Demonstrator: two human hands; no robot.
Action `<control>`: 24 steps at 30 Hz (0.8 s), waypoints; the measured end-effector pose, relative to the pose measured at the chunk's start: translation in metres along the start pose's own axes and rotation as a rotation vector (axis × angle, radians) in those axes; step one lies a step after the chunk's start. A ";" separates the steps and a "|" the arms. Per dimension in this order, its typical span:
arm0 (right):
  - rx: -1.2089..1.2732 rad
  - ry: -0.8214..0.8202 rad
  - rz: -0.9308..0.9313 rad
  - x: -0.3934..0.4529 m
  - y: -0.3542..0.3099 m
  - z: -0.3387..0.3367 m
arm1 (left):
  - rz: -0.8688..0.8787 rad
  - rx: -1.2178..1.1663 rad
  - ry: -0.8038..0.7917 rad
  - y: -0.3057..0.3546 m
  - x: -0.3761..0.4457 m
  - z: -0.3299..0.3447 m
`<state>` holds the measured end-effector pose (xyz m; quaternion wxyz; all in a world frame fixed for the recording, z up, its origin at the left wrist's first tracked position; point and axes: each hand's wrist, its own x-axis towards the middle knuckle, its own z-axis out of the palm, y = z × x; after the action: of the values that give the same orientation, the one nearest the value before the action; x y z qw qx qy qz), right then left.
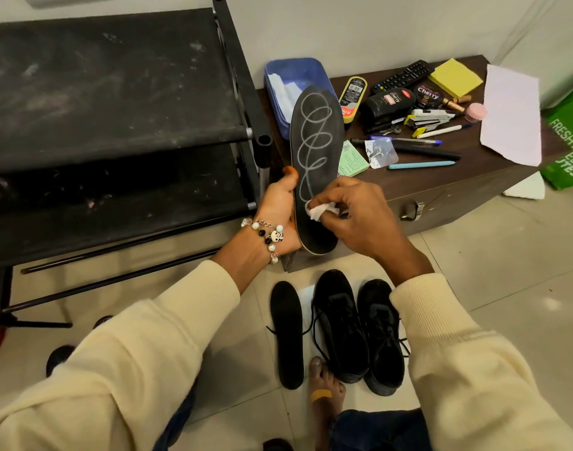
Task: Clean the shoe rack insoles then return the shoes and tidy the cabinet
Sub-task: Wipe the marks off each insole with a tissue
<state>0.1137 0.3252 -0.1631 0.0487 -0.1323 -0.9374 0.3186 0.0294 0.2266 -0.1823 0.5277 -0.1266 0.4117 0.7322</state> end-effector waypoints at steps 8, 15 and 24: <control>0.010 0.169 0.012 0.004 -0.007 0.015 | 0.007 -0.016 0.000 0.002 0.006 -0.004; -0.004 0.037 -0.022 0.005 -0.003 0.005 | 0.026 -0.009 -0.002 0.003 0.008 -0.008; 0.005 0.078 -0.017 0.005 -0.012 0.013 | 0.029 0.003 0.042 0.001 0.012 -0.010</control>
<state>0.1038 0.3099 -0.1656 0.0881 -0.1365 -0.9350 0.3153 0.0217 0.2273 -0.1954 0.5083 -0.1352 0.4254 0.7365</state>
